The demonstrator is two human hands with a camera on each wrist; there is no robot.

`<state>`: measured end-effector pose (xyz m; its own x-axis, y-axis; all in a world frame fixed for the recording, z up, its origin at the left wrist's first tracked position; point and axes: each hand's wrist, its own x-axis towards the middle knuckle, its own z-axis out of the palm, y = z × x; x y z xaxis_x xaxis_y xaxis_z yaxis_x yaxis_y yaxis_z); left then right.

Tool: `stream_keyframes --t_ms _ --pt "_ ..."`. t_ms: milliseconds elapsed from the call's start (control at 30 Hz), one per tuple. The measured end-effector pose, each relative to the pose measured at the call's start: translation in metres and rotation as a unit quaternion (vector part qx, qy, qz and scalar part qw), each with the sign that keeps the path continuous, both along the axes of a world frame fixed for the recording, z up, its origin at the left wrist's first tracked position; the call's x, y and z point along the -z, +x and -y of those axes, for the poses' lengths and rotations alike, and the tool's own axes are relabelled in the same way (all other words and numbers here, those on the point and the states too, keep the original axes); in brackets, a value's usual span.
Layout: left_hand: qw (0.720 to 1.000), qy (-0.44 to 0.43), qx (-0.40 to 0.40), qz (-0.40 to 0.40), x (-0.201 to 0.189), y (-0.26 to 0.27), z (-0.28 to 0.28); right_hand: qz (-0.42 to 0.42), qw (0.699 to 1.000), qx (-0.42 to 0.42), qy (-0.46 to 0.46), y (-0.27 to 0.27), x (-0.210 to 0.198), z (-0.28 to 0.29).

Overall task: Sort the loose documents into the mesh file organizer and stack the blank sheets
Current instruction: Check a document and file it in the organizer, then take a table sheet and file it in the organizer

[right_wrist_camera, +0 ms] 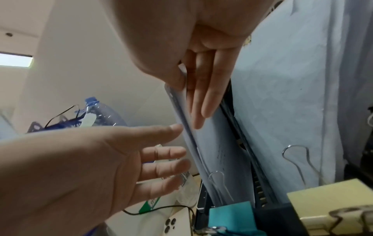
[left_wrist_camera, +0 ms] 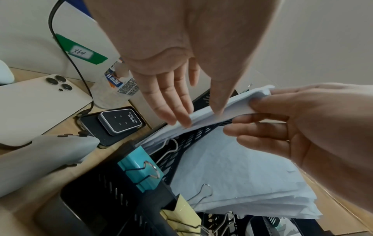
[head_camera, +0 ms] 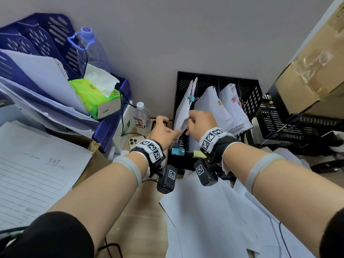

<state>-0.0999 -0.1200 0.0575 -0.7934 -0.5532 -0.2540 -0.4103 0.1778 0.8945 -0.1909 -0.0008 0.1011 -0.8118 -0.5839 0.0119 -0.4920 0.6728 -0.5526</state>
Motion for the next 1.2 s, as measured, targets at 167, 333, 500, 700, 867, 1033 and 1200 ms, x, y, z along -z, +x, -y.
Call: stream_keyframes --t_ms 167,333,500,700,867,1033,1200 --pt "0.995 0.102 -0.004 -0.014 0.005 0.003 -0.010 0.080 0.996 -0.032 -0.004 0.002 0.005 -0.008" --pt "0.981 0.188 0.048 0.014 -0.001 0.012 -0.043 0.164 0.985 0.027 -0.049 0.010 0.011 -0.054" --pt "0.960 0.219 0.165 0.057 0.006 -0.001 -0.102 0.197 0.976 0.085 -0.038 0.019 0.036 -0.132" --pt "0.928 0.178 0.302 0.128 0.037 -0.020 -0.183 0.304 0.930 0.180 0.102 0.029 0.089 -0.260" --pt "0.929 0.157 0.287 0.173 0.066 -0.037 -0.240 0.253 0.907 0.225 0.251 0.021 0.127 -0.354" --pt "0.937 0.179 0.214 0.208 0.091 -0.053 -0.293 0.218 0.898 0.239 0.299 0.007 0.152 -0.408" --pt "0.948 0.170 0.173 0.208 0.105 -0.068 -0.326 0.213 0.904 0.184 0.321 -0.012 0.170 -0.432"
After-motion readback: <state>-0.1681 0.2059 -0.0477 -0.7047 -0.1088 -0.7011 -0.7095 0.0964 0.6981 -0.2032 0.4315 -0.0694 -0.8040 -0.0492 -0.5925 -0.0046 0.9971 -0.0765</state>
